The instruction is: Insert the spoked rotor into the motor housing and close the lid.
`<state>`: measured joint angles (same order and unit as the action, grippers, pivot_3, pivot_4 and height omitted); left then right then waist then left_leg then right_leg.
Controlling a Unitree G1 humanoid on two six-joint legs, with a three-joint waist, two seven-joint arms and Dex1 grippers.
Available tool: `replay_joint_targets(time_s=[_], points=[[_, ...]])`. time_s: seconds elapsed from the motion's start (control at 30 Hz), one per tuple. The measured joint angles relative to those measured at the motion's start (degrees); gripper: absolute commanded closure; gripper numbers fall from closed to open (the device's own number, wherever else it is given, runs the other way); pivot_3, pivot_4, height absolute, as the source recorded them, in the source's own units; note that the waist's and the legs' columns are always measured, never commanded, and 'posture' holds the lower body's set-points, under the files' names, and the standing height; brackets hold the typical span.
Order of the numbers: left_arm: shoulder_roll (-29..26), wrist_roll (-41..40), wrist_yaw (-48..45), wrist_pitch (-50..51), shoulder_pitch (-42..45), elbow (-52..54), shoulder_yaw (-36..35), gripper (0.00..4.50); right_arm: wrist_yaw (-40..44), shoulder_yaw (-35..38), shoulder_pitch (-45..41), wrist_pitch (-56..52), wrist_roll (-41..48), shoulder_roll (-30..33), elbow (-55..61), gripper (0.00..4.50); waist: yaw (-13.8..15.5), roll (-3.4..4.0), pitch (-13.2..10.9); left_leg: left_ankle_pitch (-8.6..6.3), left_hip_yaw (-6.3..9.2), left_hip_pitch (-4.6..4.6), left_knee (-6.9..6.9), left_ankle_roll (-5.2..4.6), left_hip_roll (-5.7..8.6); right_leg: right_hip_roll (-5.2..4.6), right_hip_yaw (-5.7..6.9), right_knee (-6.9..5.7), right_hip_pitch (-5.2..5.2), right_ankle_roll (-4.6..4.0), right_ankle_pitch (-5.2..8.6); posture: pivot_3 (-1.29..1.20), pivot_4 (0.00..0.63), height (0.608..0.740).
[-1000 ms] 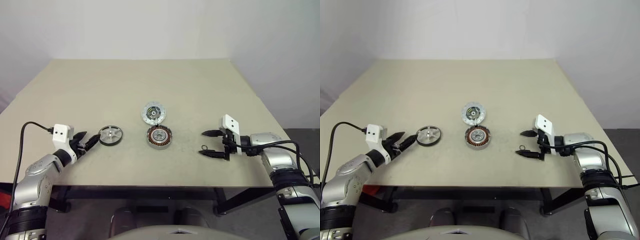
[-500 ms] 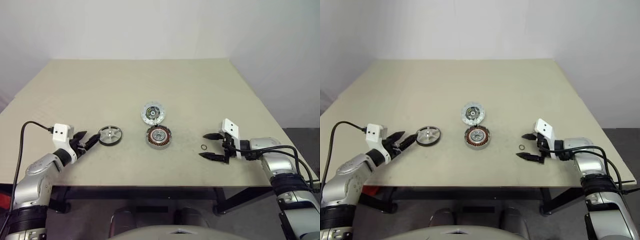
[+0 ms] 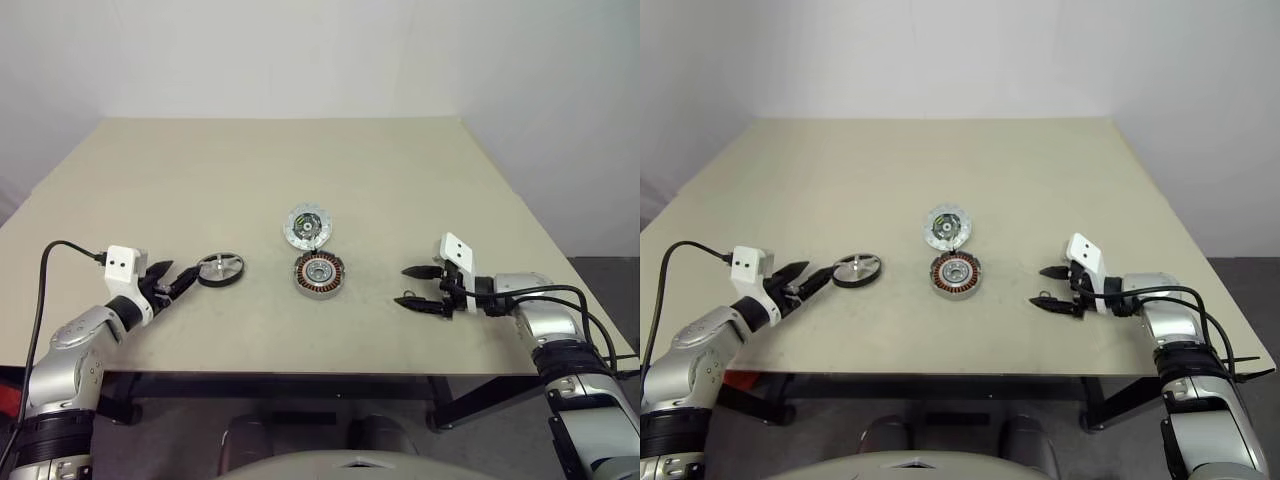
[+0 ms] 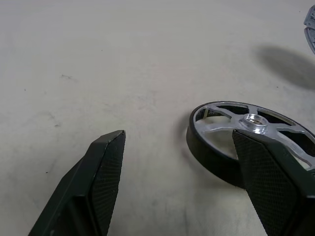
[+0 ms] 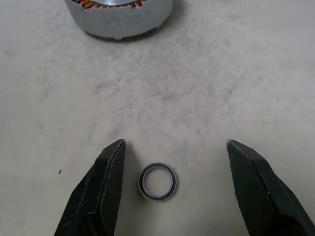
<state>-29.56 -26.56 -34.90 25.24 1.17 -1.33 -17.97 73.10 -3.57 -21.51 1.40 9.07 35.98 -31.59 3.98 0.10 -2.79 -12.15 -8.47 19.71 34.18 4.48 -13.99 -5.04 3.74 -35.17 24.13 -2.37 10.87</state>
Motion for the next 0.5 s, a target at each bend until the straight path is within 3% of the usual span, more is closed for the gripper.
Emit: replay_joint_targets(time_s=[0.27, 0.5], points=[[0.0, 0.0, 0.0, 0.0, 0.0, 0.0, 0.0, 0.81, 0.9, 0.2, -0.1, 3.9, 0.2, 0.1, -3.9, 0.88, 0.1, -0.03, 0.1, -0.03, 0.01, -0.12, 0.00, -0.06, 0.02, -0.01, 0.01, 0.21, -0.28, 0.01, 0.00, 0.00, 0.000, 0.740], [-0.4, 0.0, 0.0, 0.0, 0.0, -0.1, 0.0, 0.81, 1.2, 0.5, -0.3, 5.9, 0.2, 0.1, -7.1, 0.88, 0.3, -0.08, 0.1, -0.20, 0.02, -0.68, 0.00, -0.31, 0.21, -0.19, 0.07, 0.59, -1.11, 0.09, 0.06, 0.00, 0.000, 0.740]])
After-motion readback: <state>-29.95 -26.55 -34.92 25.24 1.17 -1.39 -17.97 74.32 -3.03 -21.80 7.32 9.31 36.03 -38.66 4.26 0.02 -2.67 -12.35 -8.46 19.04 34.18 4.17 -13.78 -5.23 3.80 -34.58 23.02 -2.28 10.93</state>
